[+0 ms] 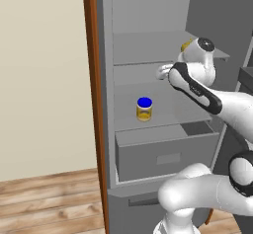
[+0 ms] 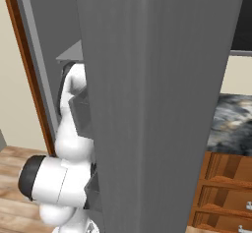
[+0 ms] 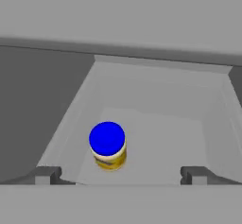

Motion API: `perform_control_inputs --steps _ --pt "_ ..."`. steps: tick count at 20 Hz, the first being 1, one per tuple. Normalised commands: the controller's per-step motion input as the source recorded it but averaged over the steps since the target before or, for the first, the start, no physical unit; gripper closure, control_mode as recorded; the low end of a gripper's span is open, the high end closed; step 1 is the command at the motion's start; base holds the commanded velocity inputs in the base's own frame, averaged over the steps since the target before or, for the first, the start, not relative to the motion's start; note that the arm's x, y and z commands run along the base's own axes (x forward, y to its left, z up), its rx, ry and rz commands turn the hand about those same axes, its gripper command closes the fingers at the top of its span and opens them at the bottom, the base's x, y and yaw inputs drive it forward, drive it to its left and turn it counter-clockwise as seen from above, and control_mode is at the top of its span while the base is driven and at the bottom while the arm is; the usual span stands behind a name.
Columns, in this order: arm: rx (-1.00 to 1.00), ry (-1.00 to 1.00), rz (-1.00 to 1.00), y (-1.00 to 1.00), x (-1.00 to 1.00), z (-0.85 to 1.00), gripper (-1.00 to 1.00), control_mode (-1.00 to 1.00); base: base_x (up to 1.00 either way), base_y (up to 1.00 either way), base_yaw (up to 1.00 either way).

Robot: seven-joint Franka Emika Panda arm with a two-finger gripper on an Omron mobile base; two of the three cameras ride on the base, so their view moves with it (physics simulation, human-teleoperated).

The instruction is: Move the mayonnaise and corn from the top shelf to the second highest shelf to make space. Then, place the pitcher from the counter on the cleared top shelf.

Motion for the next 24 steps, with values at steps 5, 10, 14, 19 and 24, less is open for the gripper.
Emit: perform_control_inputs --steps 5,10,14,19,24 --pt "-0.19 0.09 -0.04 0.14 -0.97 -0.01 -1.00 -1.00 0.00 0.00 0.00" --pt "-0.09 0.00 -0.09 -0.05 -0.90 -0.03 -1.00 -1.00 0.00 0.00 0.00" --pt "-0.01 -0.04 -0.17 -0.23 -0.26 0.15 -1.00 -1.00 0.00 0.00 0.00" --pt "0.00 -0.22 -0.22 -0.08 0.00 0.25 -1.00 -1.00 0.00 0.00 0.00" --pt "0.00 -0.24 -0.22 -0.04 0.00 0.36 -1.00 -1.00 0.00 0.00 0.00"
